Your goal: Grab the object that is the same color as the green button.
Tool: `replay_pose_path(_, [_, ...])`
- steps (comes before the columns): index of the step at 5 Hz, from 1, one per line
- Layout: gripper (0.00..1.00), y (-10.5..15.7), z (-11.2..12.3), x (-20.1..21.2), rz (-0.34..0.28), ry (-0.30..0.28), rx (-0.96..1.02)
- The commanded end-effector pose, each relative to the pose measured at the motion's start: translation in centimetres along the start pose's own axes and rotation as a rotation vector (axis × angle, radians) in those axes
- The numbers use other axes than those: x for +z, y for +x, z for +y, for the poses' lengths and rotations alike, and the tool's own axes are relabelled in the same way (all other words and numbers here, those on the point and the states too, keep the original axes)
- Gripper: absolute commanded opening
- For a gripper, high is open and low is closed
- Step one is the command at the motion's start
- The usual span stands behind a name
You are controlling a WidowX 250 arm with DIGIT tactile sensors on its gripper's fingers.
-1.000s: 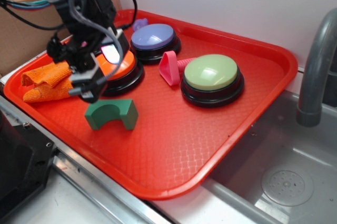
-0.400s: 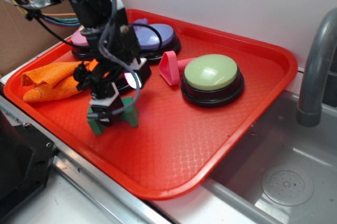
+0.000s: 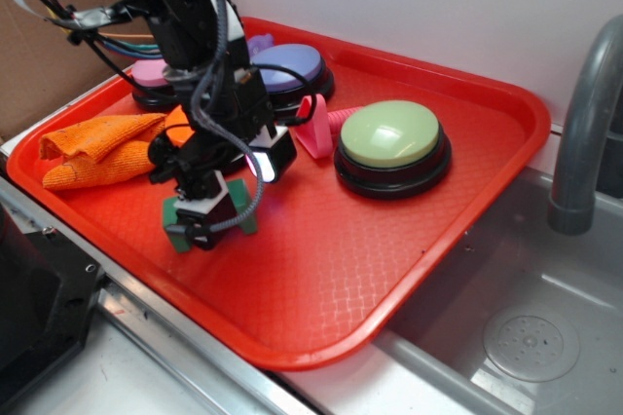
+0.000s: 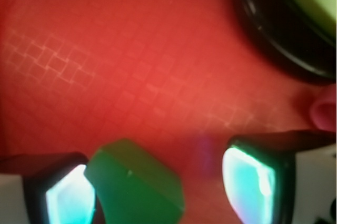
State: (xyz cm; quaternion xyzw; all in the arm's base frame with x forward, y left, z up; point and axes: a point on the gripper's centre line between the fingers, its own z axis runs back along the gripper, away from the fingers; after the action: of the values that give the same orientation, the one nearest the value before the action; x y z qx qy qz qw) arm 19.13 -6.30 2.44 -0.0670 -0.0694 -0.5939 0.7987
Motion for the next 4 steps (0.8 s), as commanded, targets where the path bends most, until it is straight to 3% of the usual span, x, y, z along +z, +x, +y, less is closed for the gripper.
replay_pose_path(1, [0.0, 0.6, 0.6, 0.2, -0.01, 0.028, -0.01])
replay_pose_path(3, [0.0, 1.0, 1.1, 1.2, 0.021, 0.017, 0.085])
replay_pose_path(4, [0.0, 1.8, 1.4, 3.6, 0.037, 0.035, 0.259])
